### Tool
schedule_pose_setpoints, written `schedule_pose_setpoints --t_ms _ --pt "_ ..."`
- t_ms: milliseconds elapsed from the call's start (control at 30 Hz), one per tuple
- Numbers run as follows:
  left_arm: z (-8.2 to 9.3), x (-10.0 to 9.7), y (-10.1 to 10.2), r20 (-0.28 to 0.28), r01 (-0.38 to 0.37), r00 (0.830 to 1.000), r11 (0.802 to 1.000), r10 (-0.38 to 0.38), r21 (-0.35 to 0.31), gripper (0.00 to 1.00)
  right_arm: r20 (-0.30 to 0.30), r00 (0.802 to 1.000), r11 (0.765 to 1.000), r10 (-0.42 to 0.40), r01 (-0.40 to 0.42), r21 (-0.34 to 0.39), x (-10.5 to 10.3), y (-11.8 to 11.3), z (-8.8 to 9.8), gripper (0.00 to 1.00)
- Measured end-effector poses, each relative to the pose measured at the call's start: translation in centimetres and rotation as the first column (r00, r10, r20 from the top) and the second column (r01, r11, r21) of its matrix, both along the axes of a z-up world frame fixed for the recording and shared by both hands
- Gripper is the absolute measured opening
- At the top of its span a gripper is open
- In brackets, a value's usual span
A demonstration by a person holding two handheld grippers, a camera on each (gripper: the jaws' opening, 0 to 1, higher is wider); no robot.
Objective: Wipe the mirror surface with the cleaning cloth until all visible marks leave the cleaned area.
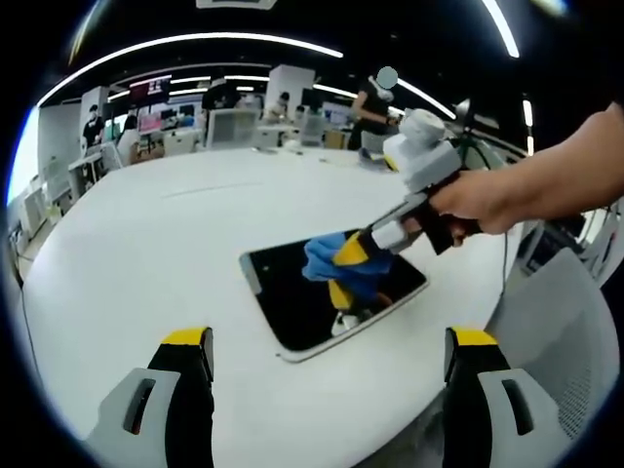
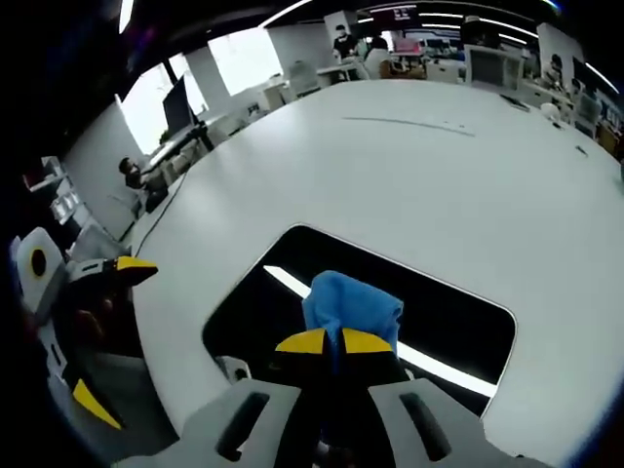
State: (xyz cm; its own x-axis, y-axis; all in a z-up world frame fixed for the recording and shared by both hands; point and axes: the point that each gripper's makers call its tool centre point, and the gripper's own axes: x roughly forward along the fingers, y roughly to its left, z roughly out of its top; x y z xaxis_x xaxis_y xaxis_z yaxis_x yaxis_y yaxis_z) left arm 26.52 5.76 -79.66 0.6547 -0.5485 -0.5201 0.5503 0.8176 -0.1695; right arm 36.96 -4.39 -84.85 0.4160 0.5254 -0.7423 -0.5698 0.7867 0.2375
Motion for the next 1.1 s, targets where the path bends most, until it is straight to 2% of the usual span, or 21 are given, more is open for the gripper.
schedule_pose_setpoints --t_ms 333,667,1100 --pt "-0.2 0.0 0.0 -0.007 0.003 1.0 1.0 -0.003 0.007 0.99 0.011 1.0 1.0 -0.003 0.003 -0.023 0.1 -3.2 -0.1 0.0" --pt "-0.2 -0.1 -0.1 -0.002 0.015 1.0 1.0 -0.015 0.016 0.99 -0.005 0.999 0.999 -0.034 0.034 -0.027 -0.2 -6.1 -0.1 0.0" --pt "-0.6 -0.3 -0.3 -0.022 0.03 0.999 0.999 -0.029 0.031 0.99 -0.025 0.996 0.995 -0.086 0.085 -0.05 0.1 -9.7 -0.2 0.0"
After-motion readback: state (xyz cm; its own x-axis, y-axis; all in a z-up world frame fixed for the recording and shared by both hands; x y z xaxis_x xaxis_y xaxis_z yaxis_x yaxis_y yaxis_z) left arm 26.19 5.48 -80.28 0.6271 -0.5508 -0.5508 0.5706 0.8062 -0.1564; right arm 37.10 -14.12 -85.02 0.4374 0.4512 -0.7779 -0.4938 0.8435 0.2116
